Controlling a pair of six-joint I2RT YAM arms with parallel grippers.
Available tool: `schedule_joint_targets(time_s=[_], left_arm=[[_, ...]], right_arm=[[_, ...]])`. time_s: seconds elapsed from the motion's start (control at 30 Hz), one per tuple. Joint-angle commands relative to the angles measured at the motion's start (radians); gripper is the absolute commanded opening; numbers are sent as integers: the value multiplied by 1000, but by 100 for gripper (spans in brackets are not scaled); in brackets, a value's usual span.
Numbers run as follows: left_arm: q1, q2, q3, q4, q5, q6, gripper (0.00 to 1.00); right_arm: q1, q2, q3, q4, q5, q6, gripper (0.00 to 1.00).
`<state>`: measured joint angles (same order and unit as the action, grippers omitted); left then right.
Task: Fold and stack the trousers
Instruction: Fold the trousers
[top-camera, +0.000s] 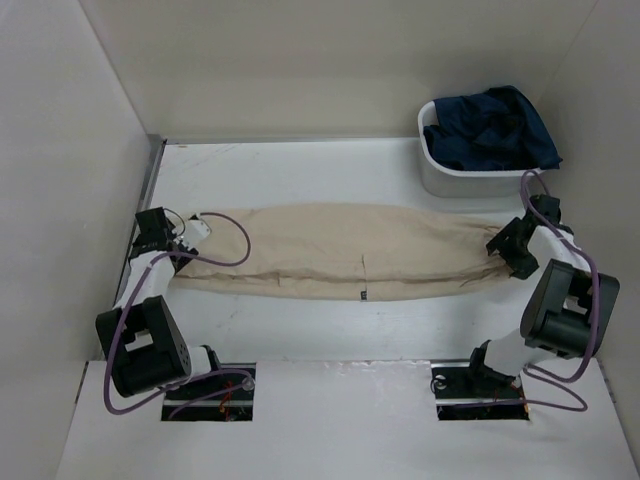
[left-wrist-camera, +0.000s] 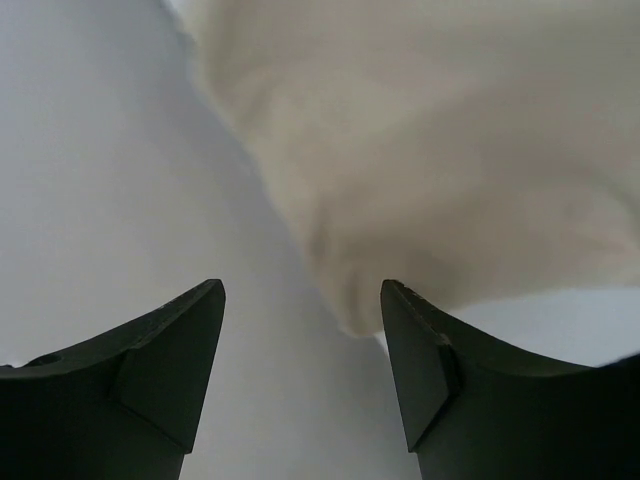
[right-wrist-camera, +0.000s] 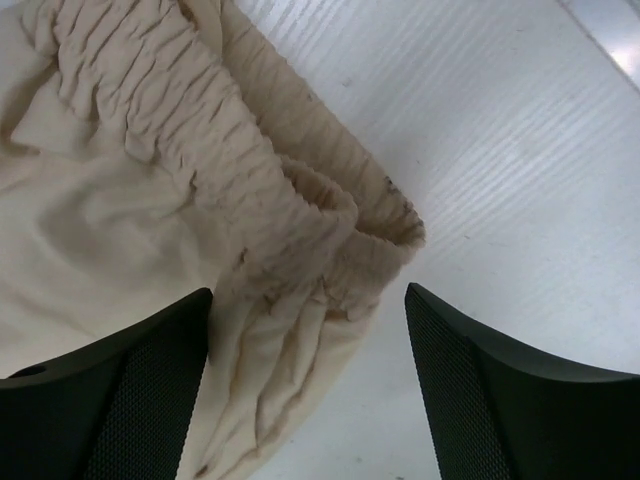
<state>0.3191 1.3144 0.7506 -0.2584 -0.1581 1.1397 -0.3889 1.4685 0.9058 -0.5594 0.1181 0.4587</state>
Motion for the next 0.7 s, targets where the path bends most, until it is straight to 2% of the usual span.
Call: schedule_joint_targets(time_s=[0.0, 0.1, 0.13, 0.3, 0.5, 0.67], left_arm=[[11, -38, -7, -103, 101, 58, 61], [16, -66, 13, -235, 159, 94, 59], [13, -82, 13, -258, 173, 104, 59], [-1, -124, -46, -225, 181, 172, 61], [-4, -83, -77, -147, 164, 200, 61], [8, -12, -76, -88, 127, 213, 59]], right_arm=[[-6, 62, 70, 98, -70, 58, 78], [-11, 79, 97, 99, -54, 67, 65], [-12, 79, 102, 96, -41, 63, 64], [-11, 72, 117, 52, -6, 6, 70], [-8, 23, 128, 42, 38, -23, 73], [-12, 114, 179, 55, -4, -22, 73]])
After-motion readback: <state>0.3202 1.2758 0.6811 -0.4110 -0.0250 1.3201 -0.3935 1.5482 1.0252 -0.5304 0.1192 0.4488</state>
